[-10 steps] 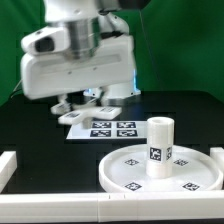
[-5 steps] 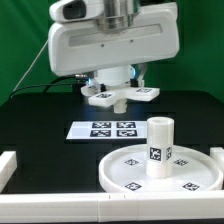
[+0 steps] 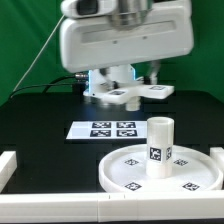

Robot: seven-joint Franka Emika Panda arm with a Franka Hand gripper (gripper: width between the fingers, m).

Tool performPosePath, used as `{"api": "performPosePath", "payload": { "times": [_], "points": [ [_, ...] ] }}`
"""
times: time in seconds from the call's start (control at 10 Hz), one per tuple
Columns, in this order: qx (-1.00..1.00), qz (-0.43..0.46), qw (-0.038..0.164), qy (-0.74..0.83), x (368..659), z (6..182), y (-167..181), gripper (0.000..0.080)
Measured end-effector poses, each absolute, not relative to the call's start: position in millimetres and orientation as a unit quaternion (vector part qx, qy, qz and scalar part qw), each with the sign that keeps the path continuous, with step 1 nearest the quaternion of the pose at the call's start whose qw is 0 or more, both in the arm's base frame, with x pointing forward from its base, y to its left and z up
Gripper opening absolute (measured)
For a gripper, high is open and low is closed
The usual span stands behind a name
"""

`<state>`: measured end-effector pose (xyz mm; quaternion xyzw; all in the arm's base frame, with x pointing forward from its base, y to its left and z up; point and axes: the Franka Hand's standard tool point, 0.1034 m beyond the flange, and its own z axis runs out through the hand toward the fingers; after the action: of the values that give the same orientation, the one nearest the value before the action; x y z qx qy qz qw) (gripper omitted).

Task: Assemble round table

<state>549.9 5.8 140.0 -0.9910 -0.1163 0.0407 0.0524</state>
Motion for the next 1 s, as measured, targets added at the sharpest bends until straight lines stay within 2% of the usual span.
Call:
{"api": "performPosePath", "payload": {
  "times": [0.1,0.5,0.7,1.0],
  "points": [
    [-0.989,0.038,0.053,-0.133,562.5,138.7,10.1,0.0442],
    [-0.989,0.039,0.050,-0.135,561.3,137.7,9.8,0.0442],
    [-0.987,0.032,0.045,-0.152,568.3,143.5,29.2,0.0442],
    [-0.984,0.037,0.040,-0.168,568.7,135.3,36.8,0.0442]
  ]
}}
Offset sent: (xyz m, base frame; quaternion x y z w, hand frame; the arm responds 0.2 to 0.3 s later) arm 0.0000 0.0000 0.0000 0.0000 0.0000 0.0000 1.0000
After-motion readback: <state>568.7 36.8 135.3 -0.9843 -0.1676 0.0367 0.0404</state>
